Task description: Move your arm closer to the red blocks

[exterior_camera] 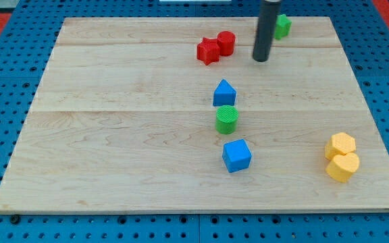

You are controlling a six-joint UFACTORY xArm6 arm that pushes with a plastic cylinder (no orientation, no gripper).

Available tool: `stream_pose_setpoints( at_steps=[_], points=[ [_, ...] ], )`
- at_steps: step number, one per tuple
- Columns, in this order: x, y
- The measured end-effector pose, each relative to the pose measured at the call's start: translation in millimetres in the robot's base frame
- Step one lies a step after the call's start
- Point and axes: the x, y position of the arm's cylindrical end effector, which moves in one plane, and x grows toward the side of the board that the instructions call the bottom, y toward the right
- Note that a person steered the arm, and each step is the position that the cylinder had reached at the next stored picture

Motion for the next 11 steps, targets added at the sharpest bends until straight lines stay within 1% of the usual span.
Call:
stream_pose_setpoints(
  at_steps=[1, 2, 3, 4, 5, 6, 7, 8, 9, 10, 11],
  points=[
    [-17, 3],
    [-54, 2],
    [-80, -20],
    [-69, -71],
    [-46, -101],
    [-46, -100],
    [-51, -57],
    [-32, -6],
    [-9, 15],
    [-20, -31],
    [-32, -95]
  ],
)
